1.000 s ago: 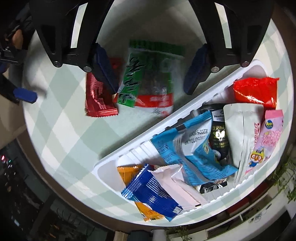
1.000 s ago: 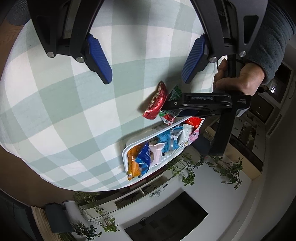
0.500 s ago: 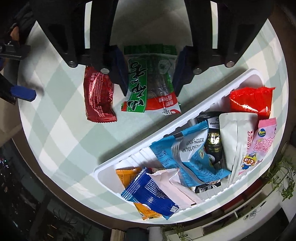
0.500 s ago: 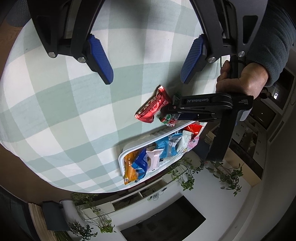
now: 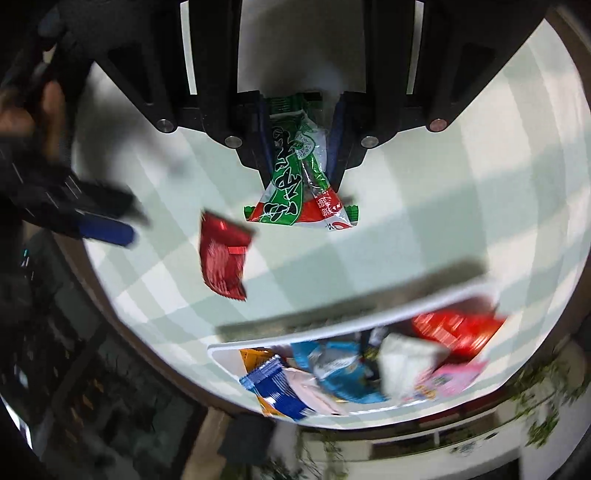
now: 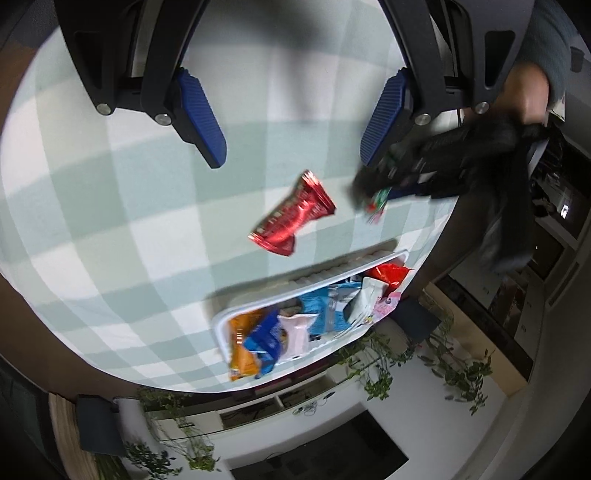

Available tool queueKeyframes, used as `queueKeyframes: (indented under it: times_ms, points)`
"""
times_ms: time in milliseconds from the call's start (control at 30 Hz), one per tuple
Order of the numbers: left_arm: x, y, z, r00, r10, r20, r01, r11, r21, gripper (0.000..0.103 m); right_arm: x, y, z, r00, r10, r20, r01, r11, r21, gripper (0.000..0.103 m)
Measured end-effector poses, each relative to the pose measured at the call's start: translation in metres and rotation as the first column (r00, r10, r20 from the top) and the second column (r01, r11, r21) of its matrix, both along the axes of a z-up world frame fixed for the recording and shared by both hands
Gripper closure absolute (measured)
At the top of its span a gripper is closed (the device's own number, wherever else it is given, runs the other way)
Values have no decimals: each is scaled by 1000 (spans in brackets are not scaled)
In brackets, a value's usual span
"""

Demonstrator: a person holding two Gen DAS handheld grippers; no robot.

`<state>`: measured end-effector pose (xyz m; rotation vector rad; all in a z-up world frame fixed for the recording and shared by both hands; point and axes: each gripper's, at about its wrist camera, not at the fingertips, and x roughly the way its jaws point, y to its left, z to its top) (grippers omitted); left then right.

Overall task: Organize snacks
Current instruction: 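Lift the green packet with the left gripper while the right gripper grasps the red wrapper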

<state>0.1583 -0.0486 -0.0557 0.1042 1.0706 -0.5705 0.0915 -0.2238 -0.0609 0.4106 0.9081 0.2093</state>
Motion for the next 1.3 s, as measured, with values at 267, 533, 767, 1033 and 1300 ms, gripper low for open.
queueKeyframes:
  times_ms: [267,533,767,1033,1300]
  points:
    - [-60,45,-2,994,113,11,-111,989,-100,79,59,32,-17,992,14,-122,-26,995,-99,25]
    - [-75,66,-4,990,142,-2,-140,976,-167,79,88,62,-19,995,19,-98,-50,945,-322,32]
    - [-71,70,-6,988,155,-4,-153,969,-196,79,71,78,-24,993,66,-96,-102,891,-443,36]
    - [-69,71,-8,988,157,-5,-155,967,-202,79,67,81,-25,993,82,-83,-111,879,-464,40]
    - [-73,72,-5,984,176,7,-171,966,-191,79,62,76,-22,993,81,-82,-109,896,-431,63]
